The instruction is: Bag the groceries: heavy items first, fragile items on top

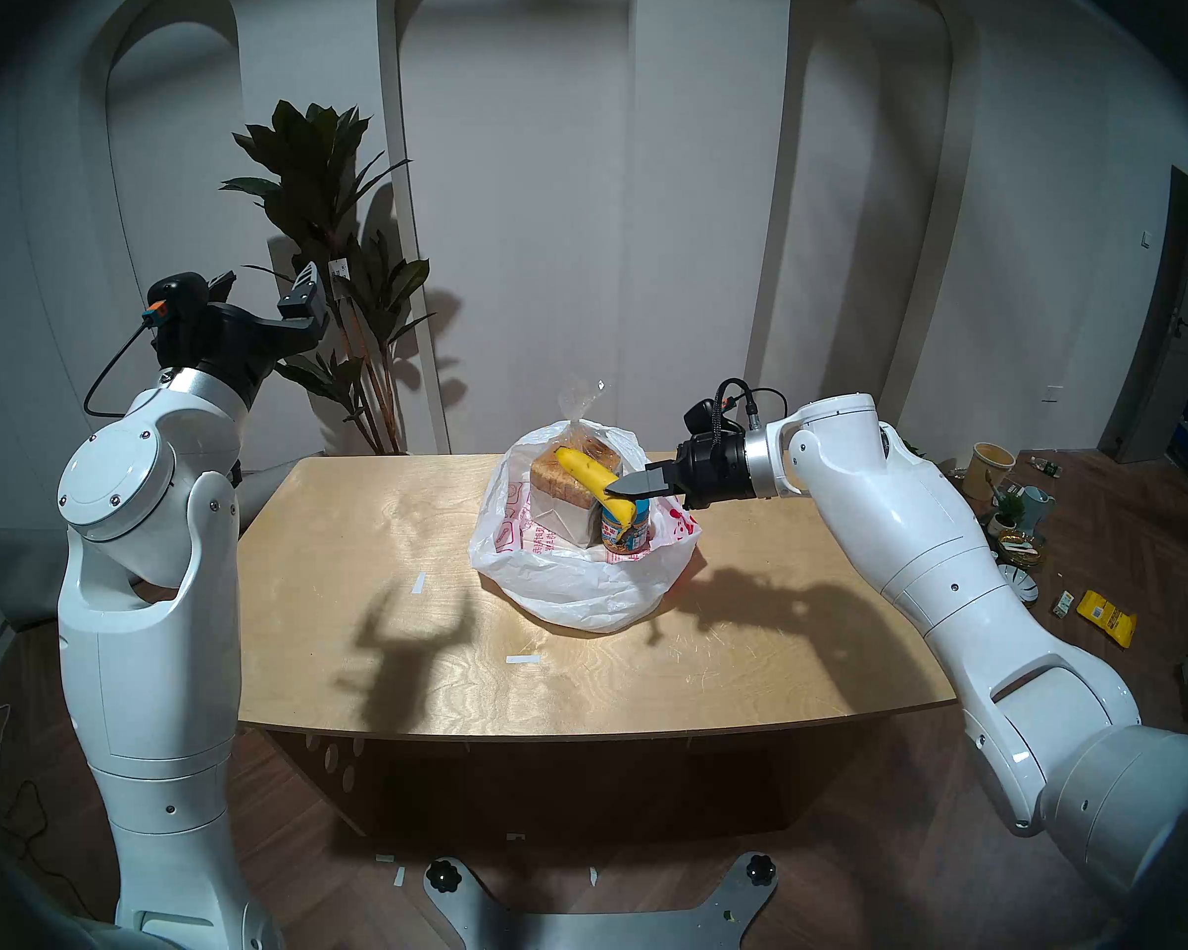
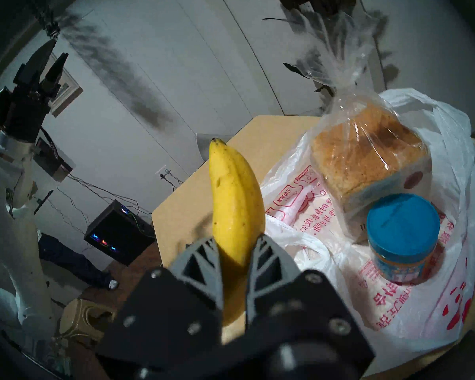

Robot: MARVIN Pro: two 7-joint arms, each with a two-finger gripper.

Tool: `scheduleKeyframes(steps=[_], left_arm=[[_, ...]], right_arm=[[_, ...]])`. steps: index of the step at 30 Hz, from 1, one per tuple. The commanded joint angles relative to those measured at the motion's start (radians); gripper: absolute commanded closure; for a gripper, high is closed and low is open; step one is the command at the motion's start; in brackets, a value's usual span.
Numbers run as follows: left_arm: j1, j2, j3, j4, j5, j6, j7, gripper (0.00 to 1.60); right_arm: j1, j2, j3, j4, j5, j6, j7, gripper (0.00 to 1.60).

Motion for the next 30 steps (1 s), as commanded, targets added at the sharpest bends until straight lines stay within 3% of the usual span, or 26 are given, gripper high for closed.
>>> scheduleKeyframes(steps=[1, 9, 18, 25, 30], left_arm=[[-0.014, 0.001, 0.003, -0.019, 0.001, 0.000, 0.003, 0.00], [-0.011, 0.002, 0.006, -0.015, 0.004, -0.002, 0.013, 0.00], [-0.011, 0.003, 0.010, -0.016, 0.007, -0.002, 0.022, 0.00], [-0.012, 0.003, 0.012, -0.017, 0.009, -0.002, 0.027, 0.00], [-0.014, 0.004, 0.013, -0.020, 0.008, -0.001, 0.027, 0.00]], right_arm=[[0.091, -0.108, -0.050, 0.053, -0.080, -0.091, -0.113, 1.60], [0.132, -0.193, -0.093, 0.192, -0.139, -0.127, -0.281, 1.60], [0.194, -0.270, -0.130, 0.304, -0.146, -0.171, -0.421, 1.60], [0.234, -0.349, -0.101, 0.420, -0.148, -0.212, -0.517, 1.60], [0.246, -0.408, -0.061, 0.527, -0.123, -0.281, -0.594, 1.60]])
